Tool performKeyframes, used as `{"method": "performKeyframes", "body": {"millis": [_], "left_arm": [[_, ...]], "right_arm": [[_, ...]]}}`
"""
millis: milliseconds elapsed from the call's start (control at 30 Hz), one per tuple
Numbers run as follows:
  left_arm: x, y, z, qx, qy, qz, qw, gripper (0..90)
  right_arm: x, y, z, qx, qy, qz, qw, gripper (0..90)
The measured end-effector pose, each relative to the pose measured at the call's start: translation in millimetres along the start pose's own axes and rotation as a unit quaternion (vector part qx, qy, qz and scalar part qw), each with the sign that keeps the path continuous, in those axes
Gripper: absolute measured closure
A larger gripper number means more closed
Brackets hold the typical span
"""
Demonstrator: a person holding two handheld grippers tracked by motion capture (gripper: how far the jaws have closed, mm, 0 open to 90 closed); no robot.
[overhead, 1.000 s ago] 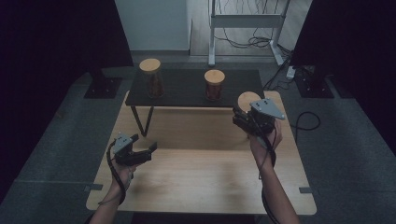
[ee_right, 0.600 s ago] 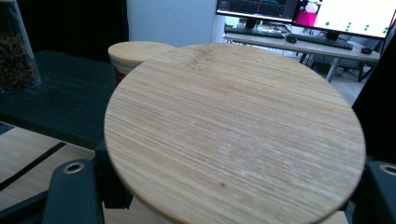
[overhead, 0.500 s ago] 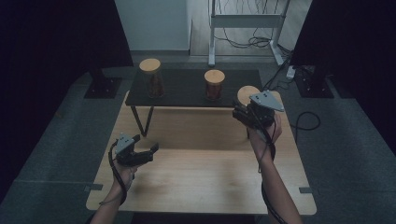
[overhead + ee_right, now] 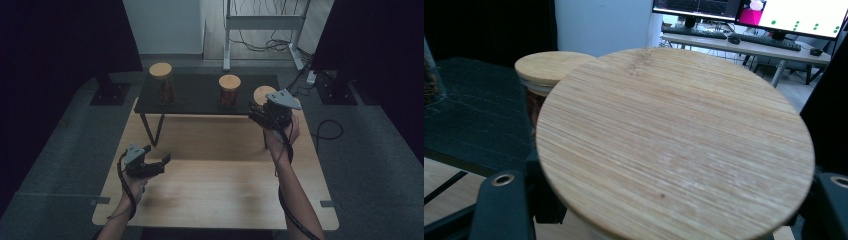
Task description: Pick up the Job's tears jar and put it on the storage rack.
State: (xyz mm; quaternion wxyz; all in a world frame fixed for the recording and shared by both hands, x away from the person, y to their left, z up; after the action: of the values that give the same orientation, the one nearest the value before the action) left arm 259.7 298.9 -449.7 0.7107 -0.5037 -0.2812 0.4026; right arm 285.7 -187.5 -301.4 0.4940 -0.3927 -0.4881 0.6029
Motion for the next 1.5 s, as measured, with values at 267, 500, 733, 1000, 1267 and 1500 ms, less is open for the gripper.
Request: {"method": "performKeyframes", "body": {"millis": [267, 500, 733, 1000, 1267, 1500], "left_arm": [[0.8, 1.6, -2.9, 0.007, -0.001, 0.002, 1.0, 8.6], [-0.6, 0.8, -2.9, 0.007, 0.001, -0.002, 1.0, 8.6], [-1.4, 0.1, -0.7, 0.002, 0.001, -0.003, 1.0, 8.6], [-1.0, -0.2, 0.7, -0.002, 0.0, -0.001, 1.0, 8.6], [0.2, 1.1, -2.2, 0.004, 0.003, 0.001, 1.0, 8.6], [1.1, 1.8, -2.9, 0.006, 0.002, 0.002, 1.0, 8.6]], "right_arm": [[-2.8, -0.5, -10.4, 0.001, 0.001, -0.002, 1.0, 25.2], [-1.6, -3.8, -16.2, -0.001, 0.007, -0.001, 1.0, 25.2], [-1.7, -7.2, -20.0, -0.008, 0.009, -0.003, 0.9999, 25.2], [-3.1, -10.5, -30.3, 0.002, 0.019, -0.005, 0.9998, 25.2], [-5.5, -9.0, -41.1, 0.006, 0.025, -0.008, 0.9996, 25.2], [-4.7, -10.1, -49.8, 0.009, 0.027, -0.008, 0.9996, 25.2]]}}
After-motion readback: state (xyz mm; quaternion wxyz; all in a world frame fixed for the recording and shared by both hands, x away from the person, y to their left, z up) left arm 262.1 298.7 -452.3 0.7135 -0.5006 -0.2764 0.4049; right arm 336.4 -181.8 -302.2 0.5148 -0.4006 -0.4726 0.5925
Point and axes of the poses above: each handheld gripper's, and its own axes: z roughly backward along the jaws, y roughly out of its underside, x roughly to its left, the point moved 3 cm from there along -z, roughly forward along the jaws, and after that the axes turned 6 degrees about -z, right-handed, at the moved point
